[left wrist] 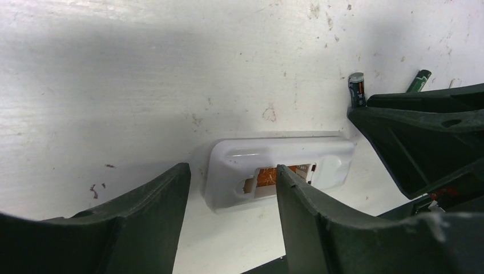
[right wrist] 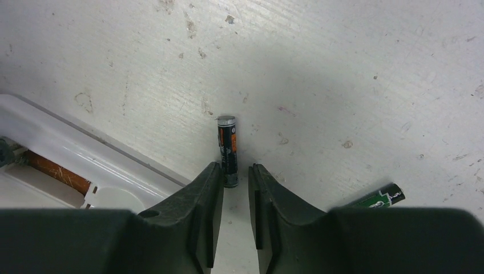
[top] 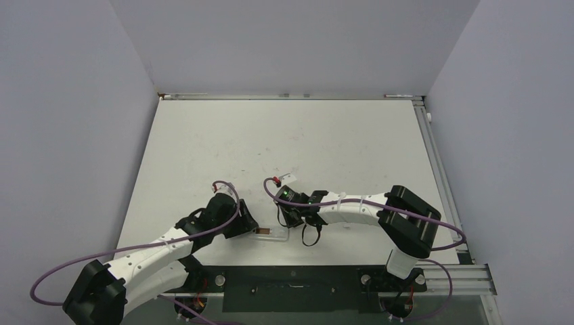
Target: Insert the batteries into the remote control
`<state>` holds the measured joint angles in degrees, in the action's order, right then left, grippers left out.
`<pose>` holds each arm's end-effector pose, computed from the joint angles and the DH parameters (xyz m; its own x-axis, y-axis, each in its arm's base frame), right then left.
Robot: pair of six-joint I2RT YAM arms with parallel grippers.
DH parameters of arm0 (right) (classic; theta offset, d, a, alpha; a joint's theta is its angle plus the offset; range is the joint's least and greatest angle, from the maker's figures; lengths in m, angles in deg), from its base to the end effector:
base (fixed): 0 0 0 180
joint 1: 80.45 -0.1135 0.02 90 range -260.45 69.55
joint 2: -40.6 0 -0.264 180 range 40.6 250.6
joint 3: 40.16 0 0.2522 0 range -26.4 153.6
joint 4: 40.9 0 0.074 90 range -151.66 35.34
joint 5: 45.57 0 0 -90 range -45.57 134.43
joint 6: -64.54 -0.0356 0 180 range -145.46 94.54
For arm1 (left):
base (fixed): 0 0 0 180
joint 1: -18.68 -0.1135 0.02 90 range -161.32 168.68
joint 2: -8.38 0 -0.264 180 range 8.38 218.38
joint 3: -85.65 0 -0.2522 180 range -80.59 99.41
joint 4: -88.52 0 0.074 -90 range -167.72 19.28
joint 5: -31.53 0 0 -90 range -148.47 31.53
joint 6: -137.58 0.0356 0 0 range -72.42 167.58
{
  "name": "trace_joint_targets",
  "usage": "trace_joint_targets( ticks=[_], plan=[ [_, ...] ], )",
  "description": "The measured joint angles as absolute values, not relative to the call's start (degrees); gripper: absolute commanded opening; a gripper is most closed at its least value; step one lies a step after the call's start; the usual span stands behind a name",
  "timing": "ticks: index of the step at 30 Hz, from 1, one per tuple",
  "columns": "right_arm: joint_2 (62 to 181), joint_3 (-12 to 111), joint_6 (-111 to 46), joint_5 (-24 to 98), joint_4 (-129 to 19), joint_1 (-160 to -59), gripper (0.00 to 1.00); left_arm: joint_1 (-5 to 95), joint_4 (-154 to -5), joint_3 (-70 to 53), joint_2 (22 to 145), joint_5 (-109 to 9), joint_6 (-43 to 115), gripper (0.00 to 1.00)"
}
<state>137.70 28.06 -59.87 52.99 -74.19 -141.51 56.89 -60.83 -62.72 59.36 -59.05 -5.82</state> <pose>0.1616 0.2814 0.1571 -0.8231 -0.3337 -0.4595 -0.4444 0.8823 0.1552 0.1277 -0.1000 0.1511 -0.8513 -0.3515 -0.3895 -0.1175 0.8513 -0.5114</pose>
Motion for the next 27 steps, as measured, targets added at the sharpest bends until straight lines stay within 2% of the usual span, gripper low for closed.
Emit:
trace_joint_targets(
  ticks=[10,13,22,27],
  plan=[
    [137.7,28.0,-59.5,52.4,-74.1,-141.5,0.09,56.6,-67.9,-64.8,62.1,-55.3,-5.1,0.34],
    [137.7,28.0,-59.4,52.3,-74.1,-141.5,0.09,56.5,-69.5,-65.6,62.1,-54.1,-4.9,0.29],
    [137.4,27.8,-59.5,52.5,-74.1,-141.5,0.09,56.4,-73.1,-68.1,60.8,-51.7,-5.8,0.26],
    [134.9,26.7,-59.3,53.1,-75.6,-141.5,0.08,59.7,-73.9,-68.7,60.5,-50.0,-7.7,0.26]
  ],
)
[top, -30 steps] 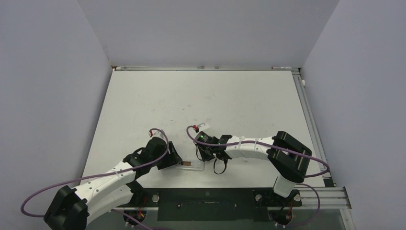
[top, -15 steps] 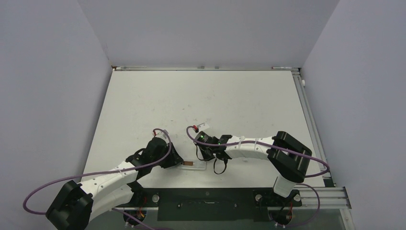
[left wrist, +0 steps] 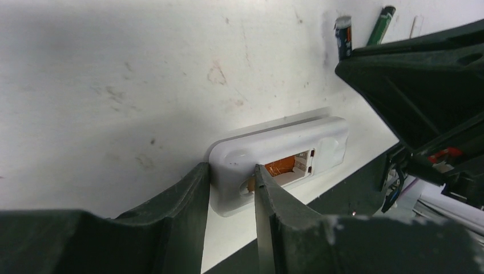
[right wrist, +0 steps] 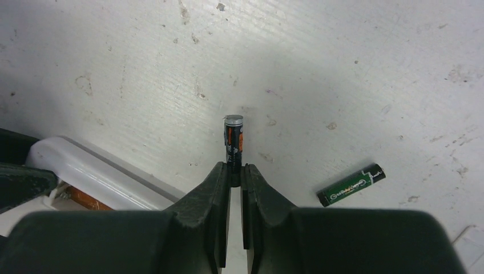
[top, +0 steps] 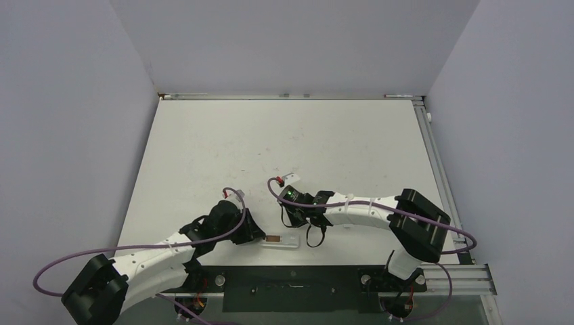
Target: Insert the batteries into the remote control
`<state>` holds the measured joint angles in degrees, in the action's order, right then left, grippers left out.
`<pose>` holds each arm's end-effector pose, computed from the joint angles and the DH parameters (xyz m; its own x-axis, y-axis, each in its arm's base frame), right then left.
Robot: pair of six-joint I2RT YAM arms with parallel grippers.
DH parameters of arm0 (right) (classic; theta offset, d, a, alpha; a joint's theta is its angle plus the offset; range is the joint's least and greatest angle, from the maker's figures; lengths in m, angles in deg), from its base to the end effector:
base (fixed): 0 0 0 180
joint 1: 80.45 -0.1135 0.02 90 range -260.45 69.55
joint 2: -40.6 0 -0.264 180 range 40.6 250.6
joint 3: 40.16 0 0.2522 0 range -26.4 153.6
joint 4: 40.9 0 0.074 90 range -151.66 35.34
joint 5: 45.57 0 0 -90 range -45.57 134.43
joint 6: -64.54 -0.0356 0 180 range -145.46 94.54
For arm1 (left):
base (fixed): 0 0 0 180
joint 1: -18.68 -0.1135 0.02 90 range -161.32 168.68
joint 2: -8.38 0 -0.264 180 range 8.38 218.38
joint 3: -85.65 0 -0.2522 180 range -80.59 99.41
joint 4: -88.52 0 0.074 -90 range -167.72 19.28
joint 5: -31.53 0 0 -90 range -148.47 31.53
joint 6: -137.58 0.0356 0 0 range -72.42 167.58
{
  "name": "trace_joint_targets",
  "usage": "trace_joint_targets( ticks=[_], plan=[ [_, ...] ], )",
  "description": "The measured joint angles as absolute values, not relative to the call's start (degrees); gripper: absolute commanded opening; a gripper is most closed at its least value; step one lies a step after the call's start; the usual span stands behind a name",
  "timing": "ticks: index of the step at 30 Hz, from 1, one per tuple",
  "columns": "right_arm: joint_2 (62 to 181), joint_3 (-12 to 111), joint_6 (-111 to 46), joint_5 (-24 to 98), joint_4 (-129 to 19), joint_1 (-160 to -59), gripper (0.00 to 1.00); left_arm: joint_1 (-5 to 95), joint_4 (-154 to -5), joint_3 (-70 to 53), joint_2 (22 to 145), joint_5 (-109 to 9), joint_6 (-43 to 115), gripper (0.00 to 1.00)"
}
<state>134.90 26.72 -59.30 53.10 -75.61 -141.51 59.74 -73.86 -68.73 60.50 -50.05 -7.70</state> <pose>0.1570 0.2728 0.1641 -0.8181 -0.3418 -0.4625 -0.4520 0.8794 0.1496 0.1187 -0.1103 0.1333 -0.8982 -0.2959 -0.3251 -0.0162 0.7614 -0.6481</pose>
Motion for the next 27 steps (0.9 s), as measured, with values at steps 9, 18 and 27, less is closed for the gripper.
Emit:
trace_joint_targets(
  ticks=[9,18,27],
  plan=[
    [129.3,26.5,-57.1,54.4,-78.4,-141.5,0.09,66.4,-77.0,-68.6,63.4,-51.1,-11.7,0.25],
    [123.6,25.6,-50.6,53.1,-80.8,-144.7,0.08,68.1,-78.4,-68.3,64.8,-52.6,-15.0,0.3],
    [123.1,25.5,-45.8,51.9,-83.0,-148.7,0.08,68.9,-77.9,-69.3,62.7,-53.8,-18.0,0.35]
  ],
)
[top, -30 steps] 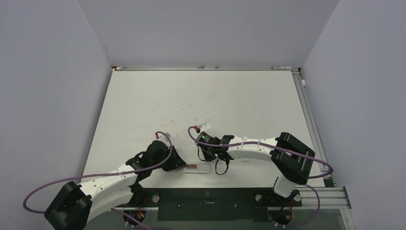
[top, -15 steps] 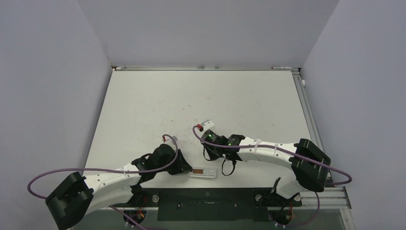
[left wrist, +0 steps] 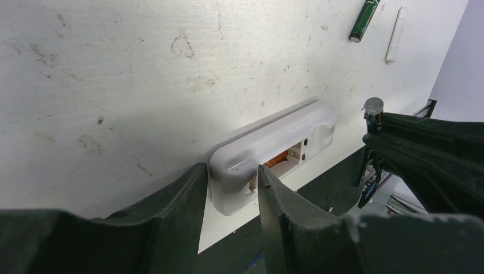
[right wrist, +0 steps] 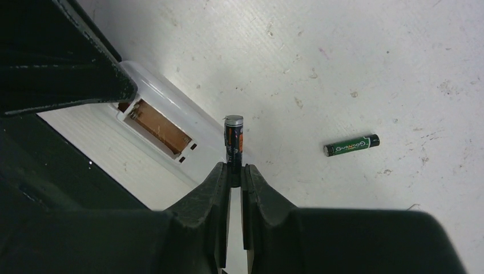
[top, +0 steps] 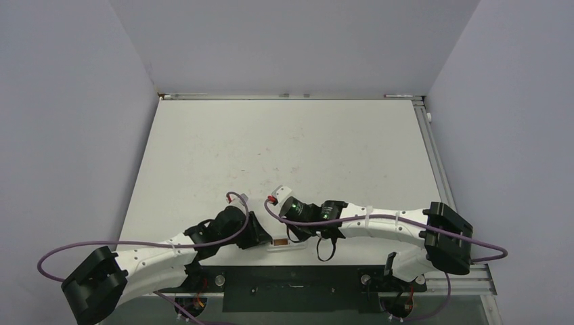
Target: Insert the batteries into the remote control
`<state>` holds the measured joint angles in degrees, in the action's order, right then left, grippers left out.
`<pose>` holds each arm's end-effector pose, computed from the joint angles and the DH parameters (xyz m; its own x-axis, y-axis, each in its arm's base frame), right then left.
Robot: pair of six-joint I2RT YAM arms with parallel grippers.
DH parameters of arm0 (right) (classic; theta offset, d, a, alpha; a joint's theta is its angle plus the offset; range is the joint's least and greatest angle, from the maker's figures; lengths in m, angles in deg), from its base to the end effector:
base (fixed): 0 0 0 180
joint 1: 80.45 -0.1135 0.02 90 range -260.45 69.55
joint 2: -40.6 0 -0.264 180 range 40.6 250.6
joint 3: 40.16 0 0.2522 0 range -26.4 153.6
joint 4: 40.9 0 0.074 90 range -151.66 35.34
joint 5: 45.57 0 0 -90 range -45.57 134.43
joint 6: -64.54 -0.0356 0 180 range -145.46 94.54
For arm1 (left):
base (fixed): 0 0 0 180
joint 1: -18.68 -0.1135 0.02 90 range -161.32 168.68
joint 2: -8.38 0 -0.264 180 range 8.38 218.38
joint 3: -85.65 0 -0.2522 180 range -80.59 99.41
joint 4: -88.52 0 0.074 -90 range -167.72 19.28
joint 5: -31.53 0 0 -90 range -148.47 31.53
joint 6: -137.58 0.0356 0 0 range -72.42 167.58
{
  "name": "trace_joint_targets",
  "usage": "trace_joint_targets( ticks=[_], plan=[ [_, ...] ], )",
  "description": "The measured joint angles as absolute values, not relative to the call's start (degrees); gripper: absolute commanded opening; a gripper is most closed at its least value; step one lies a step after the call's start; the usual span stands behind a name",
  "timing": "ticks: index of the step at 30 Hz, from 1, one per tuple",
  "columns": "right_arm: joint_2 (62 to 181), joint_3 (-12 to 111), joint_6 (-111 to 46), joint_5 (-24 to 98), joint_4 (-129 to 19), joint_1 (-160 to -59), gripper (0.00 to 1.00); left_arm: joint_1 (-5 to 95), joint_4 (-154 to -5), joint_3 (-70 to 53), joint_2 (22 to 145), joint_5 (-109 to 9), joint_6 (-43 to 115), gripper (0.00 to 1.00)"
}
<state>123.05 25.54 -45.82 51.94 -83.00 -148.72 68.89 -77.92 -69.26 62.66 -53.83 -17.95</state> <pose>0.1092 0.2615 0.2090 -0.6088 -0.5958 -0.5239 -0.7297 0.6796 0.0751 0.1043 -0.1297 0.1305 -0.9116 -0.3230 -0.2542 -0.0624 0.7201 -0.6911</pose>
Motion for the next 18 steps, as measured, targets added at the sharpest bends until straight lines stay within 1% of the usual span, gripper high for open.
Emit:
trace_joint_targets(
  ticks=[8,16,18],
  plan=[
    [122.9,25.5,-42.1,50.1,-84.6,-149.7,0.08,69.0,-77.3,-69.4,60.9,-54.2,-18.9,0.37],
    [121.7,25.5,-34.6,48.1,-85.2,-152.0,0.08,69.3,-73.2,-69.4,57.8,-55.2,-19.2,0.42],
    [121.5,25.5,-32.4,47.4,-85.2,-152.4,0.09,69.3,-72.0,-69.4,56.6,-55.6,-19.2,0.45]
  ],
)
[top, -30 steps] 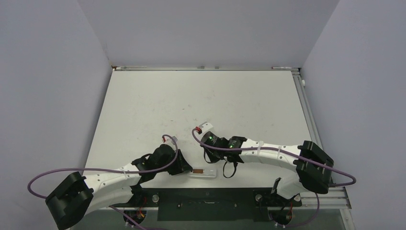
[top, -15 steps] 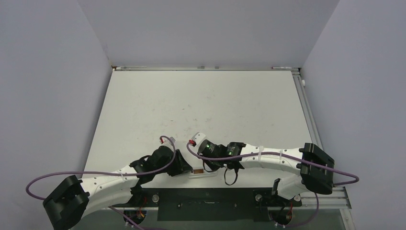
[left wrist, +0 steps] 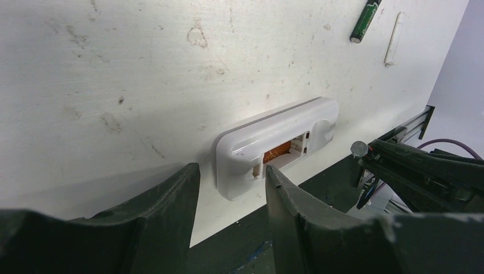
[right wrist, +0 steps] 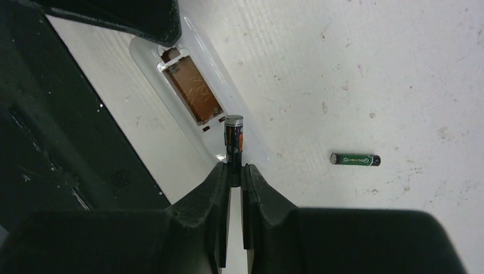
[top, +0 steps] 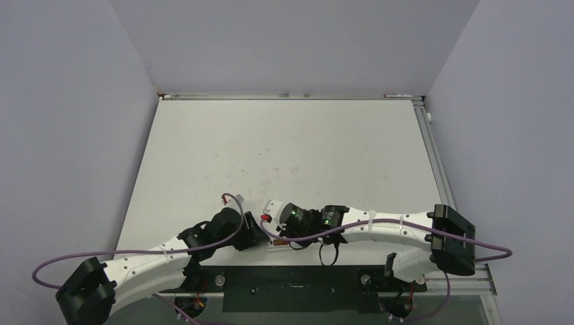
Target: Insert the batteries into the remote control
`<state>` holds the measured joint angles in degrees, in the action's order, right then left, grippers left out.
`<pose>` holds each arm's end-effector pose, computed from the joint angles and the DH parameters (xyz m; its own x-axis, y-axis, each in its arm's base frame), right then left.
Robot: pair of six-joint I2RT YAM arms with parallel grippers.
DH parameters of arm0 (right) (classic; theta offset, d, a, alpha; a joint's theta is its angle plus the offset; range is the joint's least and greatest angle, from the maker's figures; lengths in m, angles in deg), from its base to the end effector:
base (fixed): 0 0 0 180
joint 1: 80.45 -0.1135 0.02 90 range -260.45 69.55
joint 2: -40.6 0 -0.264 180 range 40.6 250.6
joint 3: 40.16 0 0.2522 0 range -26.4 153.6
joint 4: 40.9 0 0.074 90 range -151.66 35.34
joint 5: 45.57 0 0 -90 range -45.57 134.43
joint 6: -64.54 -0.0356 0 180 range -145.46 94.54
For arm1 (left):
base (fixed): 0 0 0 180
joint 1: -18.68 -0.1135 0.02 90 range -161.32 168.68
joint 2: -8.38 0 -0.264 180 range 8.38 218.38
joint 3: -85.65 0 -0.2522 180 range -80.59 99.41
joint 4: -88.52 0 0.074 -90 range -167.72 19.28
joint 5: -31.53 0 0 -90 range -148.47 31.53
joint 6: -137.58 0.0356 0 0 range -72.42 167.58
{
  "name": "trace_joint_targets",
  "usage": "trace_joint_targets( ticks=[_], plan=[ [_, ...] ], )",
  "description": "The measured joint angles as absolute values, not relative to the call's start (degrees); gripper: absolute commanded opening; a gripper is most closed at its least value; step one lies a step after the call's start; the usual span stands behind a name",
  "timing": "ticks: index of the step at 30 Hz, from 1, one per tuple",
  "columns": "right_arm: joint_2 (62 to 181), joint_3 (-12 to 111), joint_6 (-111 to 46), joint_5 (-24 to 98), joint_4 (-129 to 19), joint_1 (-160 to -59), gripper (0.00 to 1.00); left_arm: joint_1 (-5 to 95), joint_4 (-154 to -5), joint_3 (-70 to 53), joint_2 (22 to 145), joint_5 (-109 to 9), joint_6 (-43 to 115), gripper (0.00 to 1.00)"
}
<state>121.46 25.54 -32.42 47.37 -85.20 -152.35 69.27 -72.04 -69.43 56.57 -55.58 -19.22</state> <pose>0.0878 0.2629 0.2138 -0.3797 -0.7720 -0.5097 -0.9018 0.4318 0.0177 0.0978 -0.1218 0.1363 -0.9005 -0.3500 -0.2580 -0.0826 0.7202 -0.6888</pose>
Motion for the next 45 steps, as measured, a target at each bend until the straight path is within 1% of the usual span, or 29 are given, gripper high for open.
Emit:
trace_joint_targets(
  ticks=[9,15,29,45],
  plan=[
    [121.4,25.5,-24.4,45.3,-85.2,-154.4,0.09,69.3,-66.3,-69.4,51.4,-58.0,-18.3,0.5],
    [121.9,25.6,-19.5,44.1,-85.3,-155.8,0.09,69.2,-63.5,-69.4,49.4,-59.0,-17.4,0.52],
    [128.1,29.5,-10.5,43.9,-87.4,-157.1,0.09,67.9,-62.1,-69.4,48.0,-59.2,-15.7,0.55],
    [134.3,33.6,-4.5,44.5,-88.7,-157.1,0.09,65.4,-57.6,-69.4,42.9,-58.7,-14.2,0.58]
  ],
)
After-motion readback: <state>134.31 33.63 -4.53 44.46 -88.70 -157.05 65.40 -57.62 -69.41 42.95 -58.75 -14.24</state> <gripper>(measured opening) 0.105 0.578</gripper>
